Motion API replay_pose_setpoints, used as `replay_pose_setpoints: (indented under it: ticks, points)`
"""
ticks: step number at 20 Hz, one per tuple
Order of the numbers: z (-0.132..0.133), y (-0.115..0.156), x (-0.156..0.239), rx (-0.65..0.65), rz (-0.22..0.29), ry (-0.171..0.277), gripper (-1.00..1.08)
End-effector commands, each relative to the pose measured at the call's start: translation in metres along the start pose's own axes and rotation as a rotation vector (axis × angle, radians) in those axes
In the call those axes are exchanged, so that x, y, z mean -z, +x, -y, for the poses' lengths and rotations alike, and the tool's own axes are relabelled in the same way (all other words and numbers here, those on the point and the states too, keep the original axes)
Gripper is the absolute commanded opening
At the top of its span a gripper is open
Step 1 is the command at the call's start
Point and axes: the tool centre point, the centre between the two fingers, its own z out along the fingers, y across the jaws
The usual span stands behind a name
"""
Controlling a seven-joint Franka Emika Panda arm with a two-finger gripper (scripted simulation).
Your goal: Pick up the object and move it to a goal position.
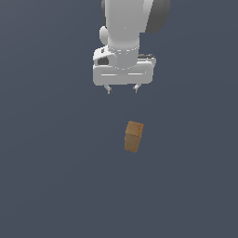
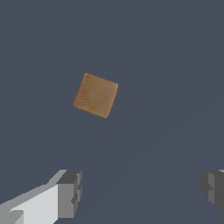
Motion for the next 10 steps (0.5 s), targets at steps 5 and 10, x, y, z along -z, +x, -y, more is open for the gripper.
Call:
replay_pose_setpoints:
  ticks: [5,10]
  points:
    - [0.007,0.003,0.0,0.01,-0.002,-0.002,1.0]
    - [0.023,0.008,0.001,0.037,-0.007,-0.006,1.0]
